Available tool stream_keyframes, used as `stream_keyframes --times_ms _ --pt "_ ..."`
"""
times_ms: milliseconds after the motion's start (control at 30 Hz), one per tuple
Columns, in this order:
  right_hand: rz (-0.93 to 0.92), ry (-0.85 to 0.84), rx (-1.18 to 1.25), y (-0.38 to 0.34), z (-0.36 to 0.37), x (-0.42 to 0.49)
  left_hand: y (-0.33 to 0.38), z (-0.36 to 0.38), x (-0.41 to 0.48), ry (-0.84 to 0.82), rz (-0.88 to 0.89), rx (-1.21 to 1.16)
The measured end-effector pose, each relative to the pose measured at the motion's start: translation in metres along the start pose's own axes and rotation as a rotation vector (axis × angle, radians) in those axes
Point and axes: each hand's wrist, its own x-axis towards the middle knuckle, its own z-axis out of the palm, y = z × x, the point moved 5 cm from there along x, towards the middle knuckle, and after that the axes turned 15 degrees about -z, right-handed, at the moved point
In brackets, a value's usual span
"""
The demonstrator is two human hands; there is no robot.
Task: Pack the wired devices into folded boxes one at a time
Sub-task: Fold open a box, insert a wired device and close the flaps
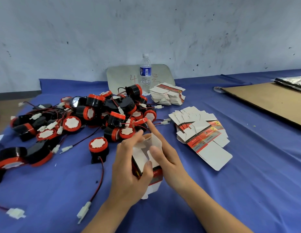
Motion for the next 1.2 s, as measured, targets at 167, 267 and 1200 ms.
stream_keyframes --times_ms 167,267,1200 --pt "0.011 0.087 0.023 0.003 -0.002 0.000 0.004 0.000 0.001 0.008 0.008 0.056" --pt "-0.010 0.090 -0.007 0.006 -0.003 -0.001 0.004 0.001 0.001 0.004 0.012 0.057" --pt "0.190 0.039 0.273 0.015 0.002 0.002 -0.005 -0.003 0.003 0.042 -0.016 0.033"
